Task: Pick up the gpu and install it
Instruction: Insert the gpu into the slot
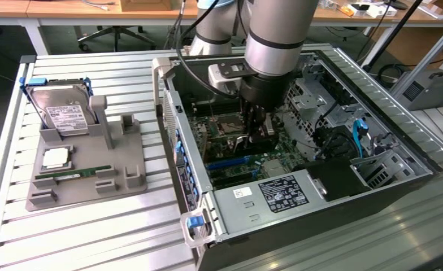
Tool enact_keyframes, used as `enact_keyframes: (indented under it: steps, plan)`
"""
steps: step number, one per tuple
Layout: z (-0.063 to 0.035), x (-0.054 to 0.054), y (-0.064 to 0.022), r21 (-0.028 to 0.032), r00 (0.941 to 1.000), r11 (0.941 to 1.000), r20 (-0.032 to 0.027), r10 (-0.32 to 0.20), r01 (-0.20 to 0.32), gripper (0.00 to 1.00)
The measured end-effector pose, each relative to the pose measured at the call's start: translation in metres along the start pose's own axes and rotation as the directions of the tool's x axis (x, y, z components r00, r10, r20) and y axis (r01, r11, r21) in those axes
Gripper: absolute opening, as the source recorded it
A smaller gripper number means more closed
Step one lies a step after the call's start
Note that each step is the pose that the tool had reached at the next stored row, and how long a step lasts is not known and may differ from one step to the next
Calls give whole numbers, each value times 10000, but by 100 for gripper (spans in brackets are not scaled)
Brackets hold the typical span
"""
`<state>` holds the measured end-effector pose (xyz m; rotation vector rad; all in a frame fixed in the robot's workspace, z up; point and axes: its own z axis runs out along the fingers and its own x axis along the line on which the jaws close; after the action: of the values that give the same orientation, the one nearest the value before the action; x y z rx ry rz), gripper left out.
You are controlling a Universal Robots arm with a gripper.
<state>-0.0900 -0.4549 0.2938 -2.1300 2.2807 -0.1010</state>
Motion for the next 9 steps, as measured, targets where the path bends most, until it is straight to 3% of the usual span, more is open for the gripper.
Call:
enact_keyframes:
  steps: [9]
  plan:
    - [51,5,96,0,10000,10000,-1,0,0,27]
